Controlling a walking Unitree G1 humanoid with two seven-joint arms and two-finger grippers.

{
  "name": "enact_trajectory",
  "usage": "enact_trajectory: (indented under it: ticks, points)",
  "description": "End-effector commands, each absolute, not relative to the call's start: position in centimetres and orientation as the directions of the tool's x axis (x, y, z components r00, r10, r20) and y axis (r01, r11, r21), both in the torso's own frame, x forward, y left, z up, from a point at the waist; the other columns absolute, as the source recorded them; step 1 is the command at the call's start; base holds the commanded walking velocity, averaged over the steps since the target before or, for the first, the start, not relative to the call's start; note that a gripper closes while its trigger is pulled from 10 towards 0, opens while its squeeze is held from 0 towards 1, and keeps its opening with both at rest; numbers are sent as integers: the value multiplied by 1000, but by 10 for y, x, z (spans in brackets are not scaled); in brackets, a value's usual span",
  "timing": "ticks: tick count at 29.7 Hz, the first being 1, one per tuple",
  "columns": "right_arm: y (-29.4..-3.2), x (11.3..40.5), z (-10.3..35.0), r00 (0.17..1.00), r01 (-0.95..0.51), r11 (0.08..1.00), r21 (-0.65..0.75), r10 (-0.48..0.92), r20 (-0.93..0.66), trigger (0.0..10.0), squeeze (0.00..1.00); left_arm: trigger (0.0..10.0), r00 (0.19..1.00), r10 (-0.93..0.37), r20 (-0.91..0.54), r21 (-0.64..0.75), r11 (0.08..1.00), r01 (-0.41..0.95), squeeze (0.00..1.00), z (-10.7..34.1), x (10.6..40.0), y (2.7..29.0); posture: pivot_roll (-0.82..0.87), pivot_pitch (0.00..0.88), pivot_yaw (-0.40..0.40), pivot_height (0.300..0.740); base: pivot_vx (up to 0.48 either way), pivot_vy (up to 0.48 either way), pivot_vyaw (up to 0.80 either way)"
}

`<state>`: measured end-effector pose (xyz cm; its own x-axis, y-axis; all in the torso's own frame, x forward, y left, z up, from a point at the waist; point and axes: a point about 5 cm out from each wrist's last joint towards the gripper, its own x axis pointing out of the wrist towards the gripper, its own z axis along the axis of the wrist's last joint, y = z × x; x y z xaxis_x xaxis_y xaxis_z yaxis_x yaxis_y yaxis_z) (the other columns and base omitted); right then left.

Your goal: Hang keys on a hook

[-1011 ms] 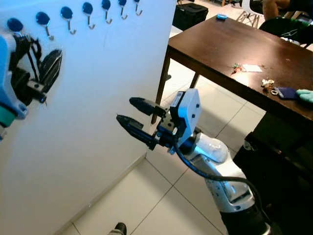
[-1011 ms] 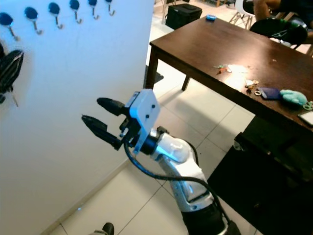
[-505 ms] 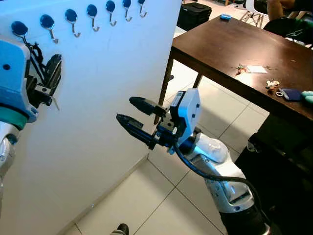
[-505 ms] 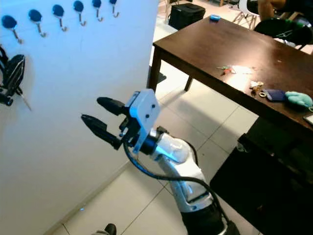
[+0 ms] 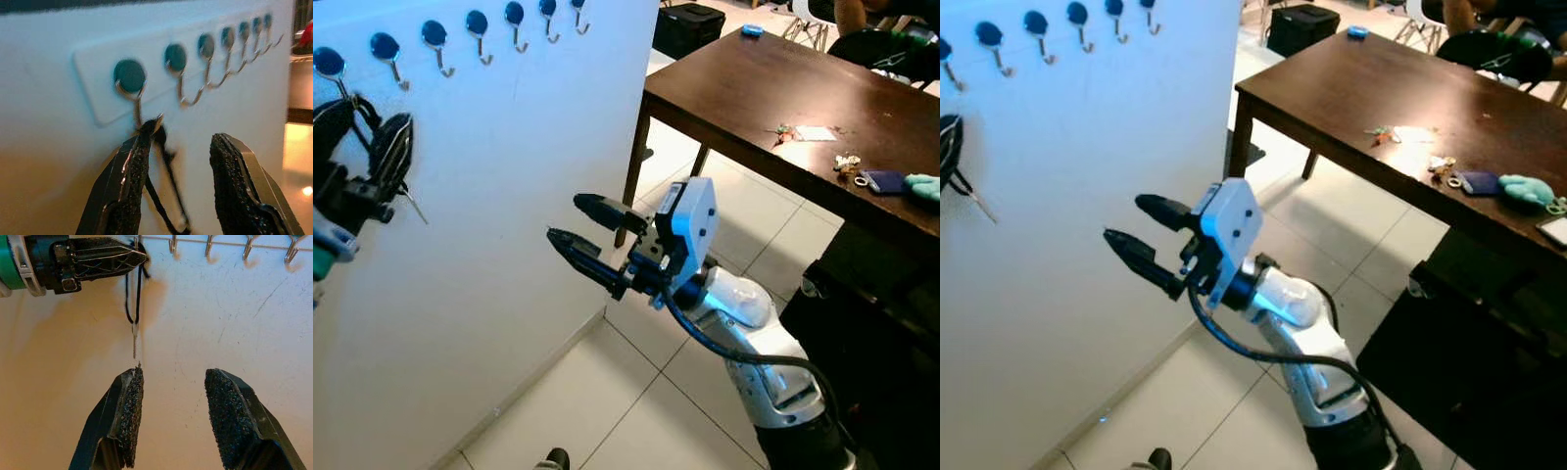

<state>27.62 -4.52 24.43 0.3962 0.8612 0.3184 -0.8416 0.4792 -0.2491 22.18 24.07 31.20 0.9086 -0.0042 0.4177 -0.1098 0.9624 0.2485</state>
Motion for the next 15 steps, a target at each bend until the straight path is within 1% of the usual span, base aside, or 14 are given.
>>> enact_trajectory:
  ticks: [1, 3, 5, 6, 9, 10, 12, 14, 15]
  points:
    - [-44, 273, 243, 390, -847, 471, -247, 866, 314, 10000, 0, 10000, 905, 58, 421, 262, 948, -182, 0, 311, 220, 251, 32, 99, 33, 740, 0, 0, 0]
    - [-44, 272, 243, 390, -847, 471, -245, 865, 315, 10000, 0, 10000, 893, 119, 435, 264, 931, -253, 0, 311, 217, 260, 32, 101, 35, 740, 0, 0, 0]
    - [-45, 272, 243, 391, -847, 472, -245, 865, 315, 10000, 0, 10000, 888, 135, 439, 273, 922, -274, 0, 311, 216, 262, 32, 101, 35, 740, 0, 0, 0]
    - [-45, 272, 243, 393, -846, 473, -246, 865, 313, 10000, 0, 10000, 881, 171, 441, 269, 911, -312, 0, 310, 213, 267, 29, 106, 38, 740, 0, 0, 0]
    - [-45, 272, 243, 394, -846, 474, -245, 864, 313, 10000, 0, 10000, 884, 178, 433, 271, 909, -316, 0, 309, 211, 269, 29, 106, 38, 740, 0, 0, 0]
    - [-46, 272, 243, 395, -845, 475, -244, 864, 312, 10000, 0, 10000, 894, 173, 413, 247, 924, -293, 0, 306, 209, 269, 30, 110, 38, 740, 0, 0, 0]
    - [-46, 271, 242, 396, -846, 475, -243, 865, 309, 10000, 0, 10000, 923, 110, 368, 195, 962, -192, 0, 300, 205, 267, 31, 113, 38, 740, 0, 0, 0]
    - [-46, 271, 242, 396, -846, 475, -243, 865, 309, 10000, 0, 10000, 923, 110, 368, 195, 962, -192, 0, 300, 205, 267, 31, 113, 38, 740, 0, 0, 0]
    - [-46, 271, 242, 396, -847, 473, -242, 865, 308, 10000, 0, 10000, 931, 88, 355, 138, 980, -146, 0, 298, 202, 266, 36, 114, 36, 740, 0, 0, 0]
